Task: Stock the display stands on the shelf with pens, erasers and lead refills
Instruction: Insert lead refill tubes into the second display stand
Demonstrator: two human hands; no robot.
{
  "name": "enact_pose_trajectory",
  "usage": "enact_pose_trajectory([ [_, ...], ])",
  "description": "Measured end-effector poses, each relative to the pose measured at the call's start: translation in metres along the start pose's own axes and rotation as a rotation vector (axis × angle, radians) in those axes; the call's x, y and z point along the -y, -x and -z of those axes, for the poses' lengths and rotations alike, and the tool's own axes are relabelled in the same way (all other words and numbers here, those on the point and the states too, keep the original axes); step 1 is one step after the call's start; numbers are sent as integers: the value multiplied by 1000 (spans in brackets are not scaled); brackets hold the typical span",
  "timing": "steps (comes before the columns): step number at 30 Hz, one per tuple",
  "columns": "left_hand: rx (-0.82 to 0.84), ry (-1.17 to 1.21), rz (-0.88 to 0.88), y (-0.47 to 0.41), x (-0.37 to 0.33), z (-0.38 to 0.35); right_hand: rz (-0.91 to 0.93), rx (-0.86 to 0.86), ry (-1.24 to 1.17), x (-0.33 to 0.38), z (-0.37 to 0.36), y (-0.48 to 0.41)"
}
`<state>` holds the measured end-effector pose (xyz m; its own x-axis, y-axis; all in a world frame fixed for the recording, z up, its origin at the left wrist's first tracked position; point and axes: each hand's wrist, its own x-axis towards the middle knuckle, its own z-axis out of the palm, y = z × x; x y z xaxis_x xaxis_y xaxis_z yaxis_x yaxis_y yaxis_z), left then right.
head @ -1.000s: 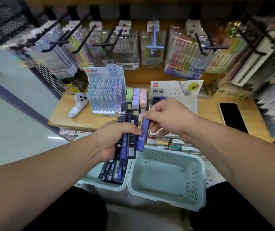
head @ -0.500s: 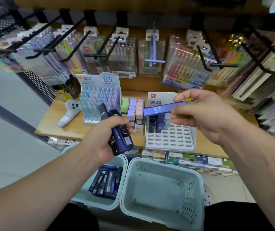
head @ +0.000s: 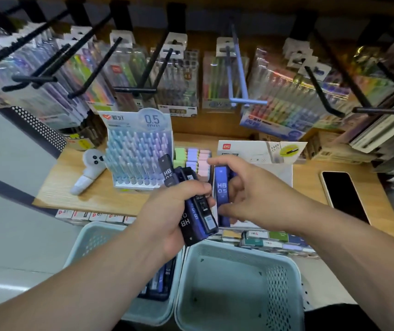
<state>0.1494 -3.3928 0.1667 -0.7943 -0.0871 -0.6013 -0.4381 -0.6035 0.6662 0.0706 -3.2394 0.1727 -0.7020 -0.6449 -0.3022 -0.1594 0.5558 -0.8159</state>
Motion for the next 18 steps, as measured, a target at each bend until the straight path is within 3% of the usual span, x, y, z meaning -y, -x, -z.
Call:
enact_pose_trajectory([
  [5,-106,-65,19,-6,-2,16,-103,-169,200,-36,13,-13],
  [9,-123,-83,73,-6,-2,31,-36,-248,420,-69,18,-19],
  [18,-154,-69,83,-8,0,39,13,-332,469,-75,9,-24],
])
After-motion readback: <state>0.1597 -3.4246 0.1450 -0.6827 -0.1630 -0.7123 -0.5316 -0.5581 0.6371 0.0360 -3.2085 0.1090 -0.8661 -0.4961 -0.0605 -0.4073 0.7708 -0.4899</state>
